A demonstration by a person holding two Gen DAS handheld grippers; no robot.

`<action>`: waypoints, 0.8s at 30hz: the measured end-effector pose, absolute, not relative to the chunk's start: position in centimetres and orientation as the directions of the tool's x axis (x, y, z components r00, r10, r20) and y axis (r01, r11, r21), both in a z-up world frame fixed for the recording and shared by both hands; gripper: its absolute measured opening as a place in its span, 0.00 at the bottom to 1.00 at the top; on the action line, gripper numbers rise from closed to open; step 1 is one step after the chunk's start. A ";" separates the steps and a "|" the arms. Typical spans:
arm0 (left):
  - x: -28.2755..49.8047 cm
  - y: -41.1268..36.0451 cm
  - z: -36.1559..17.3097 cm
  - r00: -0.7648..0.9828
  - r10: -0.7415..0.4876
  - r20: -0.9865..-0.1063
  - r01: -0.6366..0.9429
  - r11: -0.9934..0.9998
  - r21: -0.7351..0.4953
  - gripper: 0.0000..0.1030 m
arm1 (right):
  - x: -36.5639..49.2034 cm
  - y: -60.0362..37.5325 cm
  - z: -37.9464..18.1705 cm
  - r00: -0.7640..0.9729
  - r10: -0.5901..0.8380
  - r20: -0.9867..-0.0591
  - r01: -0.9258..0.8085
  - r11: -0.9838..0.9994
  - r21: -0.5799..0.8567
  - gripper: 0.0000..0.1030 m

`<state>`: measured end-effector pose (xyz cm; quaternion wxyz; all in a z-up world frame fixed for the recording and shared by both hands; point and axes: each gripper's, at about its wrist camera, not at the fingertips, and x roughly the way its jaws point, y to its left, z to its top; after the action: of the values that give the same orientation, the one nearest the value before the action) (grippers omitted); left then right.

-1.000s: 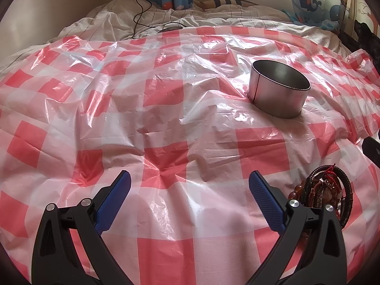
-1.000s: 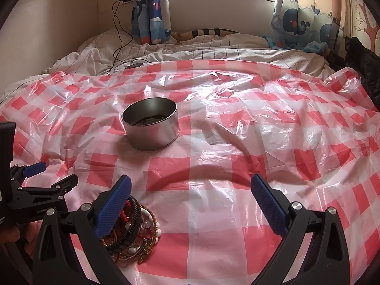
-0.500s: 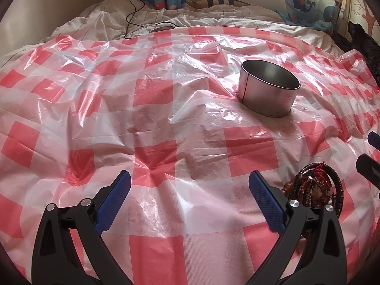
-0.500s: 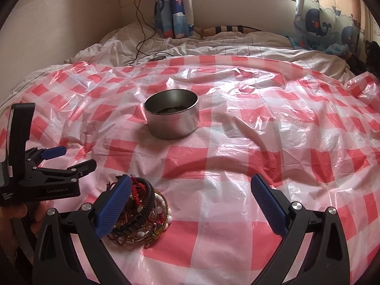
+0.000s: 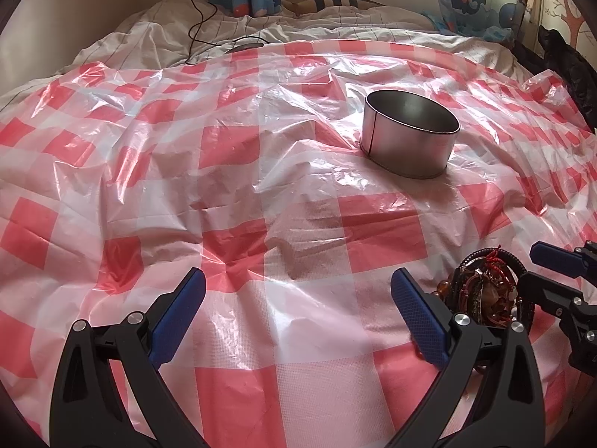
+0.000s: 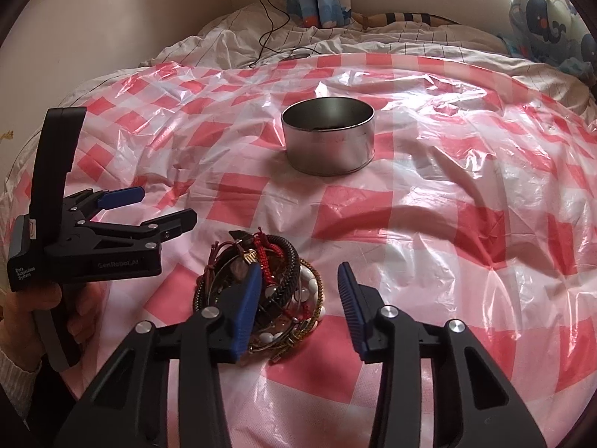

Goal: Organize jewelry
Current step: 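Close the right gripper on the black cord bracelet in the pile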

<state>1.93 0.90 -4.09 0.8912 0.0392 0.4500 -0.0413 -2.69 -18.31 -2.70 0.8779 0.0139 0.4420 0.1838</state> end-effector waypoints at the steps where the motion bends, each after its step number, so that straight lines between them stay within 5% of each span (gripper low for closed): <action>1: 1.9 1.0 -4.0 0.592 -0.040 -0.805 0.108 0.994 0.031 0.93 | -2.6 -18.2 -2.8 0.535 0.341 -0.773 -0.317 0.929 0.190 0.26; 11: 1.9 1.1 -3.9 0.594 -0.043 -0.803 0.106 0.994 0.025 0.93 | -3.0 -18.1 -2.7 0.550 0.342 -0.762 -0.317 0.929 0.189 0.09; 24: 1.9 1.3 -3.7 0.596 -0.075 -0.799 0.120 0.993 -0.003 0.93 | -3.1 -20.7 0.3 0.630 0.454 -0.630 -0.303 0.891 0.339 0.08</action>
<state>1.92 1.29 -3.70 0.8930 0.0252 0.4460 -0.0543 -3.11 -20.69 0.30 0.8970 0.1007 0.3750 0.2110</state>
